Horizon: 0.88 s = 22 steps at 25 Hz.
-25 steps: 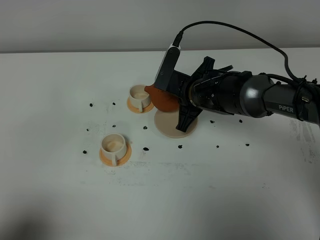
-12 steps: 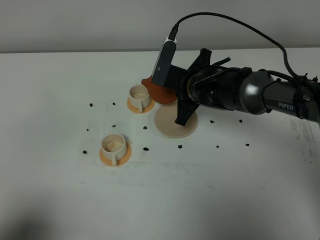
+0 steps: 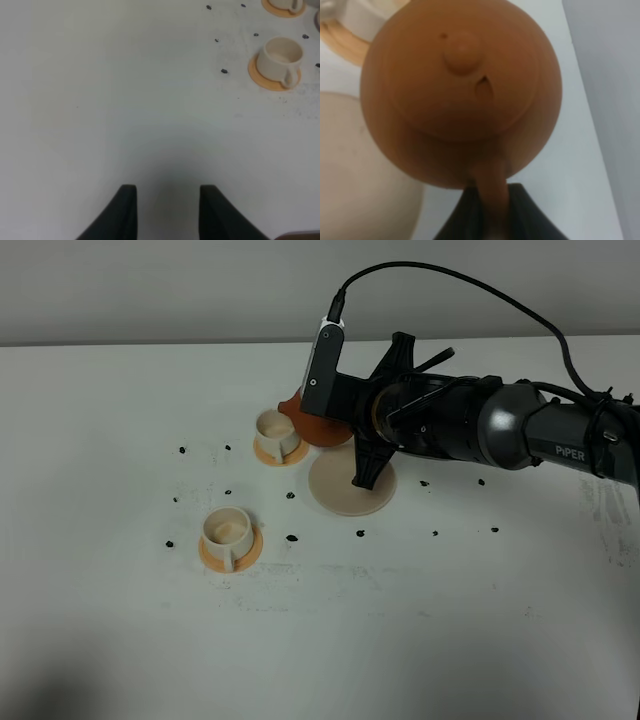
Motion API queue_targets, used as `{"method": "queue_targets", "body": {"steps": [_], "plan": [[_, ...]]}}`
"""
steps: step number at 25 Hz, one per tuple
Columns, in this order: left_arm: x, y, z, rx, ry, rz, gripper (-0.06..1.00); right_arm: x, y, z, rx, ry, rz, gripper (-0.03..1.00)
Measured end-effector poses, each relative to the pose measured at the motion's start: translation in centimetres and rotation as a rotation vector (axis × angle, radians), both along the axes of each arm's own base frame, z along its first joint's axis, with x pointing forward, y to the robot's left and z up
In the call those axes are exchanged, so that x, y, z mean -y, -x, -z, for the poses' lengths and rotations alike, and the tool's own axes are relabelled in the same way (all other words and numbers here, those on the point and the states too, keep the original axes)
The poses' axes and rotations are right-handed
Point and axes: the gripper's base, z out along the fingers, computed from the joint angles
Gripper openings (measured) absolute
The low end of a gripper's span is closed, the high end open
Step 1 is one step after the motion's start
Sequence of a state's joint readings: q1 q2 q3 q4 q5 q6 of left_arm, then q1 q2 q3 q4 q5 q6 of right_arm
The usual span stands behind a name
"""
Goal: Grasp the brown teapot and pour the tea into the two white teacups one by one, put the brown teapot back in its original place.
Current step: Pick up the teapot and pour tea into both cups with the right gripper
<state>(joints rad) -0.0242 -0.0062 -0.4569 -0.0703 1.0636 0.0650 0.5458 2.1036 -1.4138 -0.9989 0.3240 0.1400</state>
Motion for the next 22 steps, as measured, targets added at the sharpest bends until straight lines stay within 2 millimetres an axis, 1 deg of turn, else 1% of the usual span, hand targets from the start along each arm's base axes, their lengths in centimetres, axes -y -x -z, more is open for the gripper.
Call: {"method": "queue_targets", "body": {"steps": [7, 14, 22], "plan": [[0.00, 0.00, 0.00, 0.000, 0.000, 0.000, 0.29, 0.01, -0.03, -0.03, 0.006, 0.009, -0.007, 0.09], [0.00, 0.00, 0.00, 0.000, 0.000, 0.000, 0.29, 0.83, -0.42, -0.05, 0.013, 0.037, 0.006, 0.09], [0.00, 0.00, 0.00, 0.000, 0.000, 0.000, 0.29, 0.80, -0.50, -0.14, 0.029, 0.058, -0.018, 0.09]]}}
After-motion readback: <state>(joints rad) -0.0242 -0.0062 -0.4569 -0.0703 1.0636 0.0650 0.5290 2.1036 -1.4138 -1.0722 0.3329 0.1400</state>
